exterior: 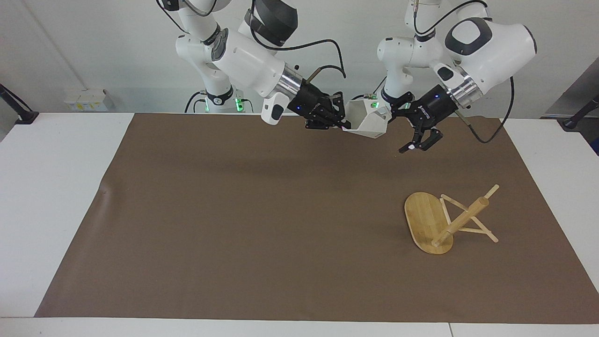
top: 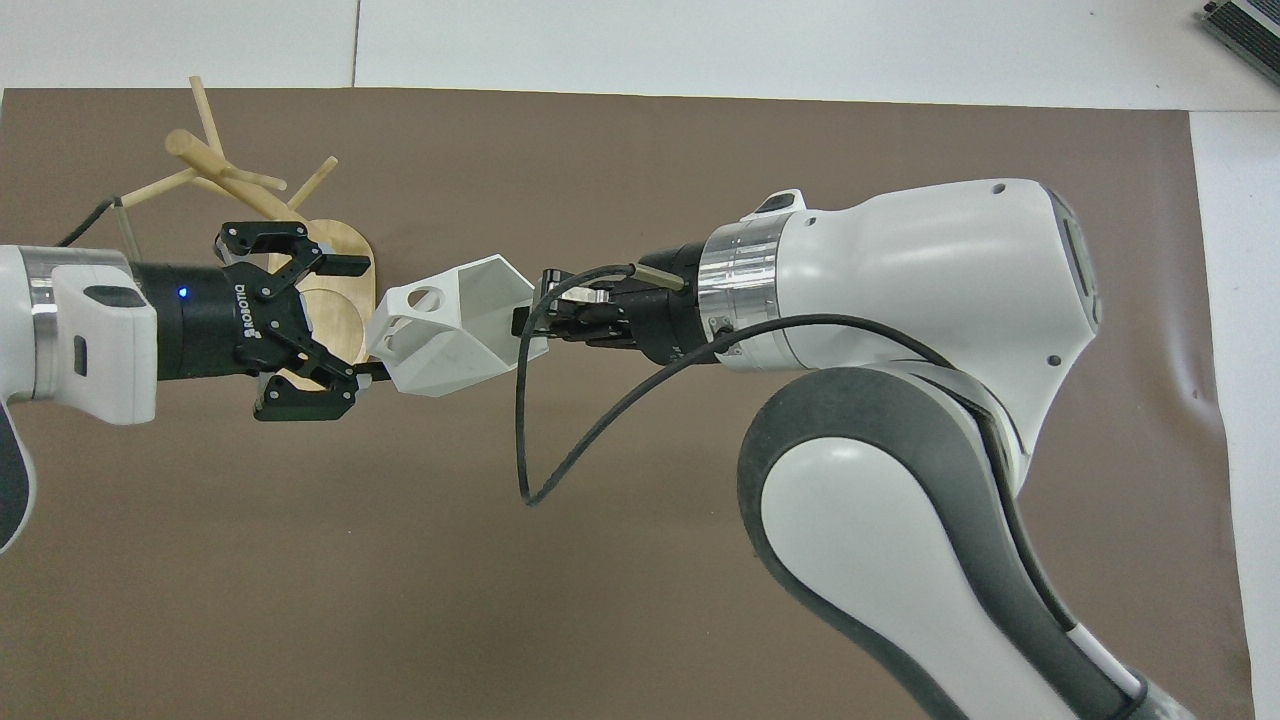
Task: Hang cup on rack
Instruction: 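Position the open left gripper around the cup held by the right gripper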
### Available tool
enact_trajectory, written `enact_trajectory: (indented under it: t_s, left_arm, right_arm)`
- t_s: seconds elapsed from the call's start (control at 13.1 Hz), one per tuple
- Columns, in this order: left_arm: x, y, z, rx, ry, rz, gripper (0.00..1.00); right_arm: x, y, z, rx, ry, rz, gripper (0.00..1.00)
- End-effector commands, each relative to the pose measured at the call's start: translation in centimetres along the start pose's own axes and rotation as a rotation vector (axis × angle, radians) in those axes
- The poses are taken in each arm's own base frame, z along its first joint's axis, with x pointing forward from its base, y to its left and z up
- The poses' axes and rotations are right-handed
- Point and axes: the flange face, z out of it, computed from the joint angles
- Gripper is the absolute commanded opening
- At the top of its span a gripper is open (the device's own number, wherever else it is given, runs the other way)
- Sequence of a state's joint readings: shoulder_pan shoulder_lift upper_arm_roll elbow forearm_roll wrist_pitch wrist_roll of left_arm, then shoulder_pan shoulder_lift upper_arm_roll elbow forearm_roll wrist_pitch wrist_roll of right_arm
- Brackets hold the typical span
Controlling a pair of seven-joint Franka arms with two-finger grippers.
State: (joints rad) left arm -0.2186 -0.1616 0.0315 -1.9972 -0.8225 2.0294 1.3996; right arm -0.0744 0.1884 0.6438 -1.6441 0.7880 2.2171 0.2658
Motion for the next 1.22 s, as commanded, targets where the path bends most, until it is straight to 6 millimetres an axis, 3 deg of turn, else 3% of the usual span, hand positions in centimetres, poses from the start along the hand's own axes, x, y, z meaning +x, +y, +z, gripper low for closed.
enact_trajectory:
  t_s: [0.0,0.23,0.84,1.14]
  left_arm:
    - [-0.1,1.3,-0.2,-0.013,0.037,0.043,1.0]
    - [0.5,2.1,0.4,-0.028,0.069,0.046,1.0]
    - [-0.5,4.1,1.3,-0.07,0.12,-0.008,1.0]
    - [-0.8,3.7,0.6,-0.059,0.131,-0.019,1.0]
  right_arm:
    - [-0.1,-0.2,-0.2,0.002,0.006,0.02,0.0]
    - [-0.2,-0.2,-0.1,0.001,0.003,0.02,0.0]
    - [-0.2,0.0,0.0,-0.008,0.001,0.017,0.0]
    - [-0.2,0.1,0.0,-0.013,-0.002,0.016,0.0]
